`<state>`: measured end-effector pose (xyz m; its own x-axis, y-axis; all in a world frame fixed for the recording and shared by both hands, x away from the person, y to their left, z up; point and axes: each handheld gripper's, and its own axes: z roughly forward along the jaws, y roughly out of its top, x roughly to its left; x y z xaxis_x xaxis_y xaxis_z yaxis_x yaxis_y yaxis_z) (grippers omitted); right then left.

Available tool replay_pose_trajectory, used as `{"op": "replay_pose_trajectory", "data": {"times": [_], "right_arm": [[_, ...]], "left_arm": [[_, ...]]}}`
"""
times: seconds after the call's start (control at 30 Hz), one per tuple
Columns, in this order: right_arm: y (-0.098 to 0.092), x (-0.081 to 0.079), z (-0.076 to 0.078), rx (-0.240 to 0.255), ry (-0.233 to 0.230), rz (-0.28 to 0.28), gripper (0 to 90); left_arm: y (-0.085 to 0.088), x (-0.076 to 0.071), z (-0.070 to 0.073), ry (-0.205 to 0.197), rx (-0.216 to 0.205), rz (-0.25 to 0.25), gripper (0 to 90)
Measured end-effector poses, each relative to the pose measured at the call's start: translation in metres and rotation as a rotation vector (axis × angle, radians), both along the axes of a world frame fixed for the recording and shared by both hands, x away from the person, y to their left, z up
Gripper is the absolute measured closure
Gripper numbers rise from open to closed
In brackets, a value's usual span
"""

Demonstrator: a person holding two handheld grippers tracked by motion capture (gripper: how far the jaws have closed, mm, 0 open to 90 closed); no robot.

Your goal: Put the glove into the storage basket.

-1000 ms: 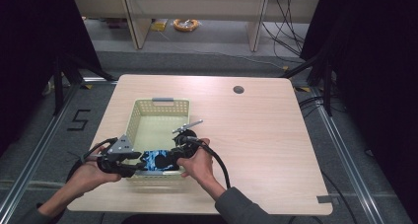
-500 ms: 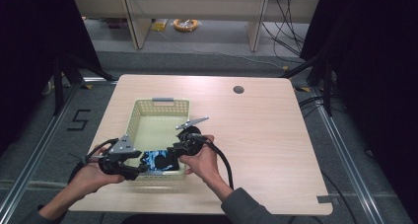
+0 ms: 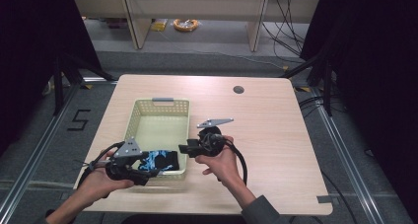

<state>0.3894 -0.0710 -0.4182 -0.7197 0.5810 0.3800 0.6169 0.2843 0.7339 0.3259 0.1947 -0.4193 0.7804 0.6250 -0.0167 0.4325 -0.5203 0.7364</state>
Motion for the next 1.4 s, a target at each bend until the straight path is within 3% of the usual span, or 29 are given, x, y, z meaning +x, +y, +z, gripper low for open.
{"op": "replay_pose_trajectory", "data": {"times": [0.13,0.37,0.4,0.47,0.5,0.6,0.73,0.8,0.83,0.9,0.97,1.0,1.07,1.1,1.17,1.23,1.3,1.4], "right_arm": [[-0.015,-0.005,0.003,0.006,-0.003,-0.025,53.7],[-0.033,-0.012,0.007,0.037,-0.001,-0.022,46.7],[-0.035,-0.011,0.006,0.031,-0.023,-0.004,44.7],[-0.039,-0.016,0.009,0.026,-0.011,-0.018,41.8],[-0.041,-0.016,0.009,0.017,-0.037,-0.006,40.2],[-0.046,-0.021,0.009,0.005,-0.047,0.01,37.0],[-0.053,-0.029,0.007,-0.006,-0.073,0.015,35.3],[-0.055,-0.033,0.006,-0.003,-0.077,0.006,34.8],[-0.057,-0.034,0.005,-0.016,-0.099,0.008,34.3],[-0.059,-0.037,0.005,-0.019,-0.098,0.008,33.6],[-0.06,-0.04,0.004,-0.016,-0.109,0.011,33.4],[-0.059,-0.044,0.004,-0.012,-0.088,0.002,33.3],[-0.062,-0.043,0.001,-0.014,-0.115,0.014,33.0],[-0.063,-0.046,0.003,-0.024,-0.093,0.004,32.8],[-0.065,-0.046,0.0,-0.022,-0.111,0.007,32.7],[-0.066,-0.048,-0.001,-0.021,-0.095,0.003,32.3],[-0.068,-0.048,-0.003,-0.019,-0.095,-0.002,31.6],[-0.072,-0.049,-0.004,-0.02,-0.1,0.001,30.9]], "left_arm": [[-0.008,-0.003,-0.001,-0.002,-0.01,-0.008,28.1],[-0.017,-0.006,-0.003,0.0,-0.029,-0.027,26.4],[-0.019,-0.007,-0.004,-0.002,-0.039,-0.028,25.9],[-0.021,-0.008,-0.006,-0.004,-0.04,-0.032,25.2],[-0.023,-0.009,-0.006,-0.005,-0.047,-0.034,25.0],[-0.027,-0.011,-0.009,-0.006,-0.047,-0.044,24.7],[-0.032,-0.014,-0.01,-0.016,-0.056,-0.053,24.1],[-0.036,-0.017,-0.011,-0.026,-0.086,-0.043,23.7],[-0.035,-0.017,-0.01,-0.03,-0.074,-0.062,23.7],[-0.037,-0.018,-0.009,-0.043,-0.087,-0.06,23.5],[-0.04,-0.02,-0.011,-0.04,-0.071,-0.073,23.1],[-0.041,-0.021,-0.012,-0.04,-0.074,-0.075,23.1],[-0.043,-0.022,-0.014,-0.036,-0.073,-0.081,23.1],[-0.044,-0.024,-0.015,-0.038,-0.08,-0.082,23.1],[-0.044,-0.026,-0.015,-0.039,-0.088,-0.082,23.1],[-0.044,-0.028,-0.015,-0.046,-0.071,-0.092,23.0],[-0.045,-0.03,-0.017,-0.048,-0.098,-0.088,23.0],[-0.047,-0.032,-0.018,-0.047,-0.086,-0.098,22.9]]}}
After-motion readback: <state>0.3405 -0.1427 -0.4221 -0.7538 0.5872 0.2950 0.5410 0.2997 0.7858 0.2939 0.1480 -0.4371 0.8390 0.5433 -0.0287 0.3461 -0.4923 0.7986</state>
